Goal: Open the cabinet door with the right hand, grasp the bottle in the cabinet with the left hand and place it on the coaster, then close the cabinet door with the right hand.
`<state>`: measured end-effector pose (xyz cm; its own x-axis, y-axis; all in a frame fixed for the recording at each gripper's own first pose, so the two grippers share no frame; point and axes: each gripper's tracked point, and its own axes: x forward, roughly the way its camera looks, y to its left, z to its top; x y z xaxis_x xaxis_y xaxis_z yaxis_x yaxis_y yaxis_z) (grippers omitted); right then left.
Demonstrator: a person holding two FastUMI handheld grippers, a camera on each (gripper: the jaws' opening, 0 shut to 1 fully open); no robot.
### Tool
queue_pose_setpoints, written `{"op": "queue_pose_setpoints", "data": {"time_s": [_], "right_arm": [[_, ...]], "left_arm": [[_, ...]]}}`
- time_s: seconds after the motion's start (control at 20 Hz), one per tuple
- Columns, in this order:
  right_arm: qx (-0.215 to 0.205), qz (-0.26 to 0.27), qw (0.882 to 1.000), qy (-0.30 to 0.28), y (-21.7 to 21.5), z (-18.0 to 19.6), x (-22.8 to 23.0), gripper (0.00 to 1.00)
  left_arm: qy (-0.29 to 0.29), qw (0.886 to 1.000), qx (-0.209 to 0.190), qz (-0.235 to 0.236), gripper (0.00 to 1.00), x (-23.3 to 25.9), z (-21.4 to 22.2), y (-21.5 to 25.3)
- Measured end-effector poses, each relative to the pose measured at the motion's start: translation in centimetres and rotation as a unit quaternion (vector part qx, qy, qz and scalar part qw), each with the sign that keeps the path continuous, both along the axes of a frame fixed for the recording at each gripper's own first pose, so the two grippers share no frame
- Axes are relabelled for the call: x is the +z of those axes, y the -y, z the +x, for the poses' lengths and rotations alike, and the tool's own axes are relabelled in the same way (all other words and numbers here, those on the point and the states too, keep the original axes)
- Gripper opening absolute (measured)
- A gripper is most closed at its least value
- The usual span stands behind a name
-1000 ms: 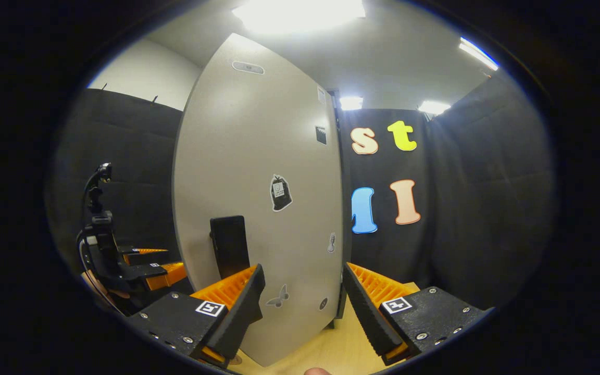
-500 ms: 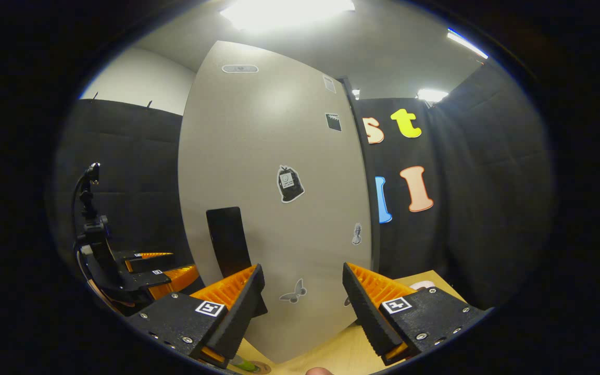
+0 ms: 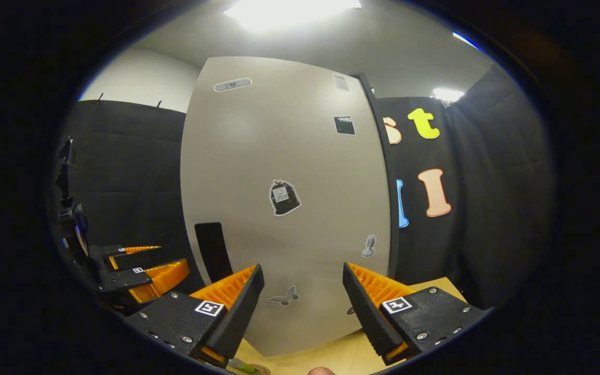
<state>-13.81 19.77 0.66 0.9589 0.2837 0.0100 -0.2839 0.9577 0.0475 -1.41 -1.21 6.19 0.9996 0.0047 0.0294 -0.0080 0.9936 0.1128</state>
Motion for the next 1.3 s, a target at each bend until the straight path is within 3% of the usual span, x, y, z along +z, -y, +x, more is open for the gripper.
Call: {"op": "queue_pose_setpoints", "data": {"time_s": [0.05, 0.3, 0.35, 0.45, 0.7, 1.05, 1.1, 1.15, 1.3], "right_arm": [[-0.005, -0.002, 1.000, -0.002, 0.4, 0.2, -0.2, 0.94], [-0.036, 0.002, 0.999, -0.022, 2.1, -0.2, -1.7, 0.94], [-0.042, 0.002, 0.999, -0.025, 2.4, -0.2, -1.8, 0.90], [-0.051, 0.002, 0.998, -0.031, 3.1, -0.1, -2.1, 0.94], [-0.073, 0.002, 0.997, -0.033, 4.1, -0.4, -2.3, 0.94], [-0.086, 0.004, 0.996, -0.036, 5.2, -0.4, -2.9, 0.94], [-0.084, 0.005, 0.996, -0.036, 5.2, -0.3, -2.8, 0.94], [-0.083, 0.006, 0.996, -0.036, 5.2, -0.3, -2.7, 0.94], [-0.081, 0.003, 0.996, -0.032, 5.4, 0.0, -2.6, 0.94]], "left_arm": [[-0.002, 1.000, -0.002, -0.006, 0.83, -0.2, 0.1, 0.4], [-0.009, 0.999, -0.016, -0.033, 0.83, 0.1, 0.7, 2.5], [-0.008, 0.999, -0.019, -0.031, 0.83, 0.1, 0.7, 2.8], [-0.006, 0.999, -0.026, -0.033, 0.83, 0.2, 0.7, 3.5], [-0.017, 0.997, -0.037, -0.059, 0.83, -0.3, 0.7, 4.6], [-0.024, 0.994, -0.059, -0.085, 0.83, -1.1, 0.9, 6.1], [-0.025, 0.994, -0.060, -0.088, 0.89, -1.1, 0.9, 6.2], [-0.023, 0.994, -0.060, -0.090, 0.84, -1.1, 1.0, 6.2], [-0.022, 0.994, -0.060, -0.093, 0.87, -1.0, 1.2, 6.5]]}}
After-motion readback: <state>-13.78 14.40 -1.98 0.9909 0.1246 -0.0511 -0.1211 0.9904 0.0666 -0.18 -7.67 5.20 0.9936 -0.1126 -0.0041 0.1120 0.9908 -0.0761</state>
